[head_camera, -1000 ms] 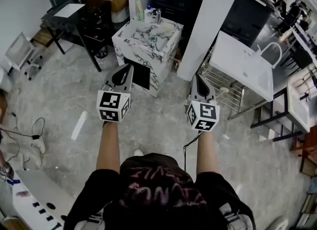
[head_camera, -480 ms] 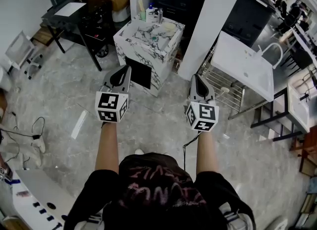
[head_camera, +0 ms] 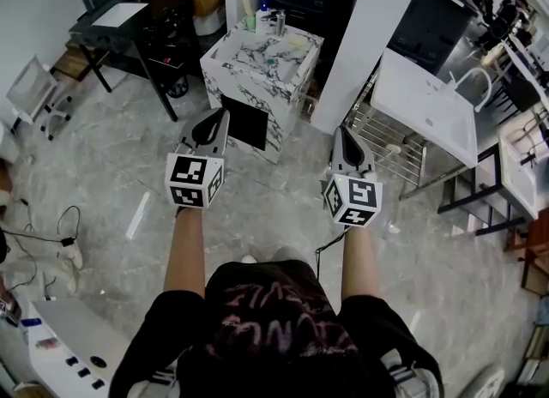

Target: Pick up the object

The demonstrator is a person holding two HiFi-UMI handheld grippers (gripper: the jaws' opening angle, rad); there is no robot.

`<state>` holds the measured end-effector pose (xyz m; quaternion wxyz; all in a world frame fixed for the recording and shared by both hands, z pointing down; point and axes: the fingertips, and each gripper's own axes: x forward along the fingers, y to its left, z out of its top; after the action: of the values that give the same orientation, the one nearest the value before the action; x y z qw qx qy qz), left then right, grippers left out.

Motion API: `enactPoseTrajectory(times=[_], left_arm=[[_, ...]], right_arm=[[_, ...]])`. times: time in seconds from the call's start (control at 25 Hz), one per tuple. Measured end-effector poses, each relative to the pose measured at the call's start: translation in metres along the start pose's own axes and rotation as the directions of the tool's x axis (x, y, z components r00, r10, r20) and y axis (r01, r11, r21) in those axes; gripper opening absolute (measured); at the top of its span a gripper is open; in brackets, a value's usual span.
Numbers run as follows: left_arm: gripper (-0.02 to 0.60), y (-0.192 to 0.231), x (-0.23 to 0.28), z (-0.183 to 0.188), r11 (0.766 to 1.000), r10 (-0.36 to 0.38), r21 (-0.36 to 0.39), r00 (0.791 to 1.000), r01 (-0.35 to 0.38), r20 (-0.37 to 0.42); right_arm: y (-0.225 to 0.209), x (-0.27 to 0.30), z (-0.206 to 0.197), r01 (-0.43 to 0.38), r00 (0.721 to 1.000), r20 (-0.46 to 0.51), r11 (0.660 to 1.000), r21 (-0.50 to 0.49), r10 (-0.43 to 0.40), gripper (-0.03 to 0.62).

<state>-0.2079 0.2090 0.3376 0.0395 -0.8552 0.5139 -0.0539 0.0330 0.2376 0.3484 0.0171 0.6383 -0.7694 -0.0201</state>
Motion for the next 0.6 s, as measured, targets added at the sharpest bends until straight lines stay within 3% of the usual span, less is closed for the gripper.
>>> enactPoseTrajectory(times=[0.6], left_arm=[[0.017,0.017,0.023,-0.017,0.999,-0.021,-0.029,1.0,0.021,-0.001]], right_arm=[[-0.002,0.023,-0.012,0.019,1.0,-0.01,1.0,0.004,-0.019,0.014]])
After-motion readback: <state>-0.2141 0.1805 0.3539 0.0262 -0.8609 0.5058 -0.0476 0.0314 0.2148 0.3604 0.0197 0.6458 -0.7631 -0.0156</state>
